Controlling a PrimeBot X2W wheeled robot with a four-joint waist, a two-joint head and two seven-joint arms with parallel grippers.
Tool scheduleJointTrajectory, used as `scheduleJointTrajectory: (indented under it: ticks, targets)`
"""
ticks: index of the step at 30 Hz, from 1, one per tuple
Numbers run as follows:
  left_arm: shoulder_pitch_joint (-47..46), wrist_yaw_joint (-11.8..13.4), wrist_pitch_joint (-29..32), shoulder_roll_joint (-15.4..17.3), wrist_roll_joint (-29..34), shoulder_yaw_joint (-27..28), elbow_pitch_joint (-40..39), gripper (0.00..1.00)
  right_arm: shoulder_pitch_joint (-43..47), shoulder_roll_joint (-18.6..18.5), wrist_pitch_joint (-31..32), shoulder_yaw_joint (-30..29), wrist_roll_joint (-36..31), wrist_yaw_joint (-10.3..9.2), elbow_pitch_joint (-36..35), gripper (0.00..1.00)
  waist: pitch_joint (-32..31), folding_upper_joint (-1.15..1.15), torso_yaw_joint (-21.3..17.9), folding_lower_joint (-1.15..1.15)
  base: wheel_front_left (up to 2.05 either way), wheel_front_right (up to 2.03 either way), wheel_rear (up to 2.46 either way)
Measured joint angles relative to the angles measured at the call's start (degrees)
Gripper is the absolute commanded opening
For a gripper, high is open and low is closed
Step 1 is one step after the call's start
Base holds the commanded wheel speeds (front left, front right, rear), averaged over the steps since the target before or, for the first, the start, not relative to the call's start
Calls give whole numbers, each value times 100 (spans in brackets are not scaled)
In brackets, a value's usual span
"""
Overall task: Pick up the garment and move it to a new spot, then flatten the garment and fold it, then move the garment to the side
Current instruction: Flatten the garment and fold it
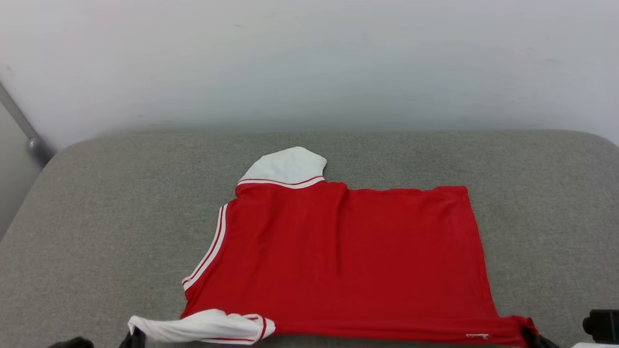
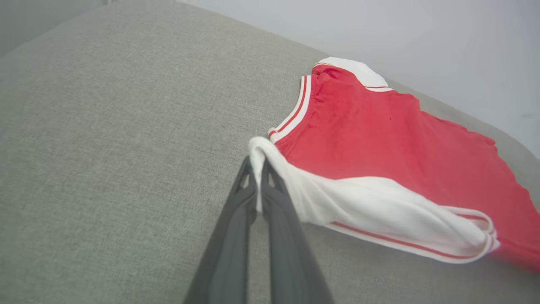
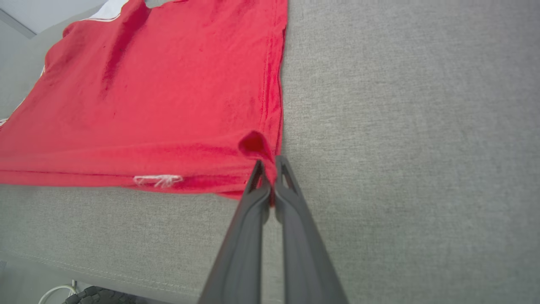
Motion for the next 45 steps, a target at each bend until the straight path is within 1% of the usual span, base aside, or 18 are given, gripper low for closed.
scheduleJointTrajectory:
  ticks: [3,7,12,17,24,25,26,27,28,29,30,34,36,39,42,45]
  targets:
    - [-300,-85,102,23,45,-89,-15,0,-101,58,147,-11,-140,0,-107,0,37,0,-29,0,0,0,0]
    - [-949,-303,199,22,103,-243,226,0,-583,56,241,65,-229,-1,-7,0,161,0,-62,2,0,0,0]
    - [-1797,-625,280,-74,160,-416,762,0,-1335,-13,233,313,-301,-3,460,0,473,0,-88,2,0,0,0]
    - [-2655,-995,207,-223,162,-483,1495,0,-2139,-149,105,559,-355,-3,1001,0,939,0,-85,2,0,0,0]
    - [-3395,-1418,168,-514,134,-664,2471,0,-2930,-225,-244,949,-390,-3,1809,0,1506,0,-122,3,0,0,0]
    - [-3459,-1490,205,-542,94,-695,2621,0,-2998,-224,-298,994,-389,-3,1939,11,1555,0,-131,3,0,0,0]
    - [-3505,-1548,230,-572,63,-722,2747,13,-3043,-218,-377,1054,-386,-3,2049,38,1587,0,-144,3,0,0,0]
    - [-3538,-1595,258,-608,31,-737,2888,35,-3065,-215,-478,1095,-382,-3,2150,100,1599,0,-162,3,0,0,0]
    - [-3566,-1648,277,-646,-8,-753,2996,50,-3084,-218,-558,1146,-371,-3,2238,100,1602,0,-176,3,0,0,0]
    - [-3607,-1740,269,-704,-58,-764,3198,85,-3129,-226,-735,1265,-289,-3,2362,100,1582,0,-191,3,0,0,0]
    - [-3622,-1781,244,-708,-65,-755,3292,100,-3133,-235,-864,1308,-272,-3,2392,100,1562,0,-194,3,0,0,0]
    - [-3629,-1863,80,-716,-146,-676,3541,100,-3095,-291,-1556,1368,-241,-3,2380,100,1409,0,-198,3,0,0,0]
    - [-3617,-1866,-11,-701,-152,-632,3565,100,-2997,-294,-1949,1357,-283,-4,2298,100,1304,0,-199,2,0,0,0]
    - [-3489,-1862,-66,-589,-194,-567,3527,100,-2797,-281,-2457,1312,-468,-4,2159,100,1112,0,-209,2,0,0,0]
    - [-3319,-1783,-37,-449,-213,-498,3343,100,-2555,-233,-2826,1156,-682,-4,1945,100,903,0,-216,2,0,0,0]
    - [-3139,-1671,155,-245,-293,-428,3010,100,-2298,-98,-2996,1020,-891,-4,1640,100,698,0,-223,2,0,0,0]
